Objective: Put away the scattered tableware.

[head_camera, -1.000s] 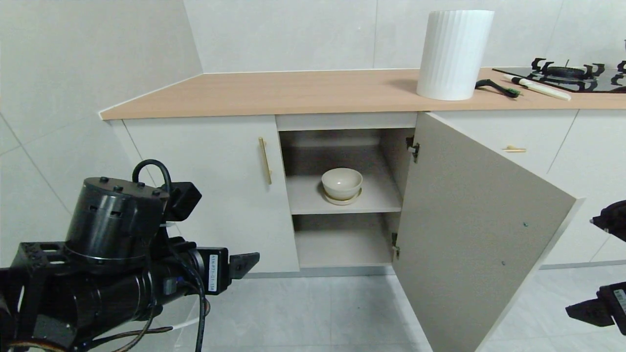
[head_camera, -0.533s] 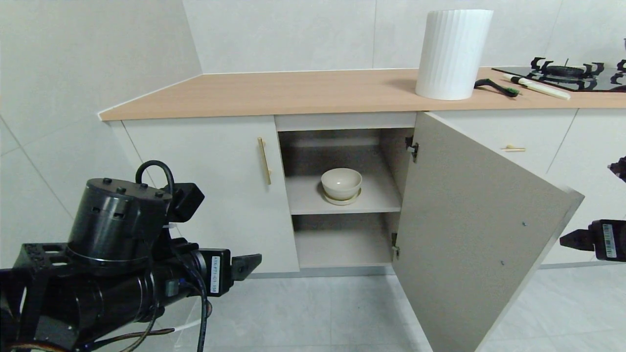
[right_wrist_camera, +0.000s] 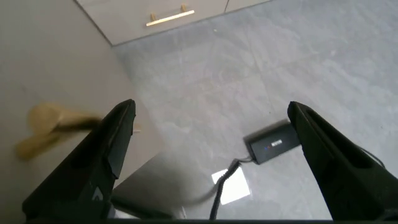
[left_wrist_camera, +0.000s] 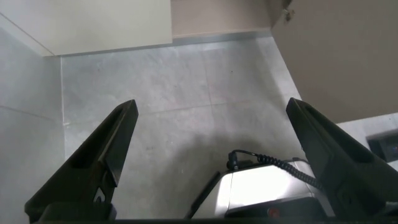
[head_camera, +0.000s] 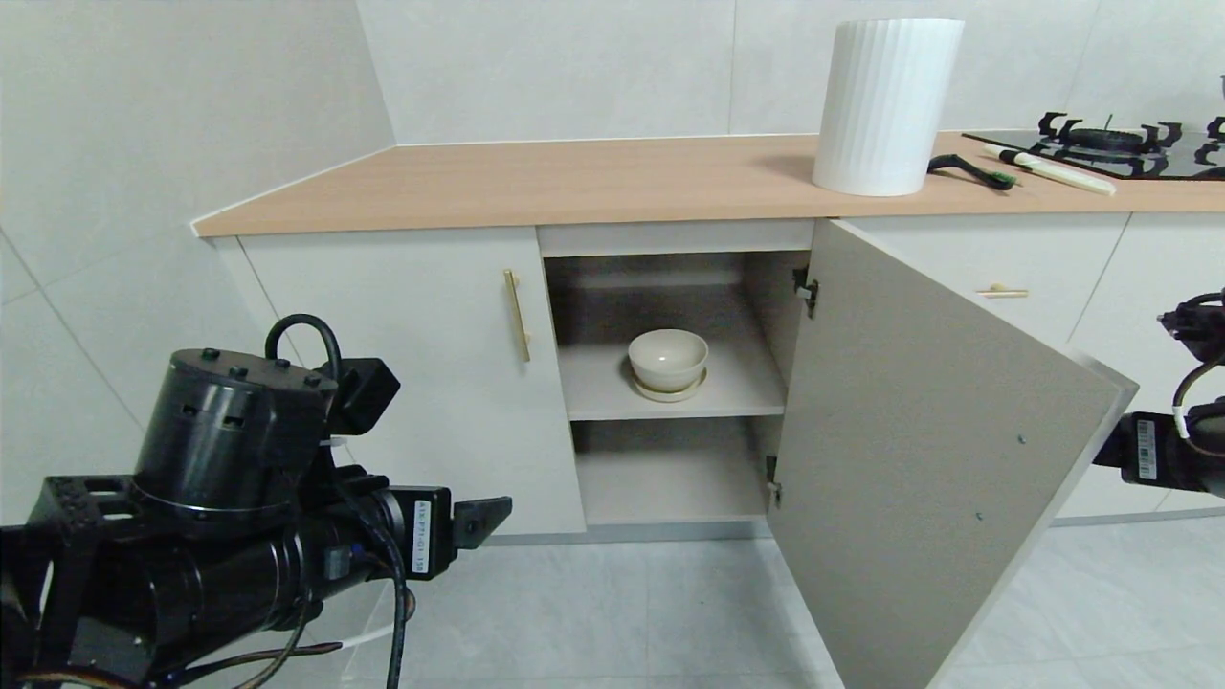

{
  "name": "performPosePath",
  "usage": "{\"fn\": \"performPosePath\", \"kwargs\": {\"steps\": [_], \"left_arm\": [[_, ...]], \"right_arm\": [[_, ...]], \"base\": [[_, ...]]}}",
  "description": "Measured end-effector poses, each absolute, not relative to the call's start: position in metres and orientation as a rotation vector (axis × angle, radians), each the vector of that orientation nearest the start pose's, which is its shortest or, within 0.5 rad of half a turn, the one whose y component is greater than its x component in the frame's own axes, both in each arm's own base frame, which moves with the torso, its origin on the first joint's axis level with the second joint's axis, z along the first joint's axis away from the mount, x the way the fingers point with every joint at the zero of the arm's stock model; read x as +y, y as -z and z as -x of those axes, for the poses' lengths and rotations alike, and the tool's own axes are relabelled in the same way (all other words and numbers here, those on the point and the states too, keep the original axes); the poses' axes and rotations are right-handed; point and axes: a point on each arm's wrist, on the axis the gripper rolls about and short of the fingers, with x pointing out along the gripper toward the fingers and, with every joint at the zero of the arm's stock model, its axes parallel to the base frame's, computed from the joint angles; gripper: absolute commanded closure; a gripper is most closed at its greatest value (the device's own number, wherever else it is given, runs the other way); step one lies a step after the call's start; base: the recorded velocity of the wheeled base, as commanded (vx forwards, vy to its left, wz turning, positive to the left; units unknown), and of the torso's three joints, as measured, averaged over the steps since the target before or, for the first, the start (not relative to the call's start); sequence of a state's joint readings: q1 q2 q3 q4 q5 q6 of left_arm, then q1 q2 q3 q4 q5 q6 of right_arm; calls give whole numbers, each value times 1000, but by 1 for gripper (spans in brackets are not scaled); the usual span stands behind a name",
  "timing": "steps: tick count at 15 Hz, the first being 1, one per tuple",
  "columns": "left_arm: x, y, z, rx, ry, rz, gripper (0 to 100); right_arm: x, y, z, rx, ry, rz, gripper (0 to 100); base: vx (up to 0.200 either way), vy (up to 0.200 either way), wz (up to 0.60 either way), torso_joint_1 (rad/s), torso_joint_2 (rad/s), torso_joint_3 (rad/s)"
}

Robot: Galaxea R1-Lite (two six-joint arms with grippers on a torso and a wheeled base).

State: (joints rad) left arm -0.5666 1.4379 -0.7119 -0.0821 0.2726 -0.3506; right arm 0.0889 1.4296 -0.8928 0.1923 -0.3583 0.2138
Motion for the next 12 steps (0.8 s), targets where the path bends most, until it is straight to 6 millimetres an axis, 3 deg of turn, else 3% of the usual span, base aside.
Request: {"fn": "performPosePath", "kwargs": {"steps": [12], "left_arm": [[-114,-178,-191,625,174,84,0]], "right_arm": [[68,-192,-214,648,116,-76,0]], "base": [[0,0,0,0,0,0]]}}
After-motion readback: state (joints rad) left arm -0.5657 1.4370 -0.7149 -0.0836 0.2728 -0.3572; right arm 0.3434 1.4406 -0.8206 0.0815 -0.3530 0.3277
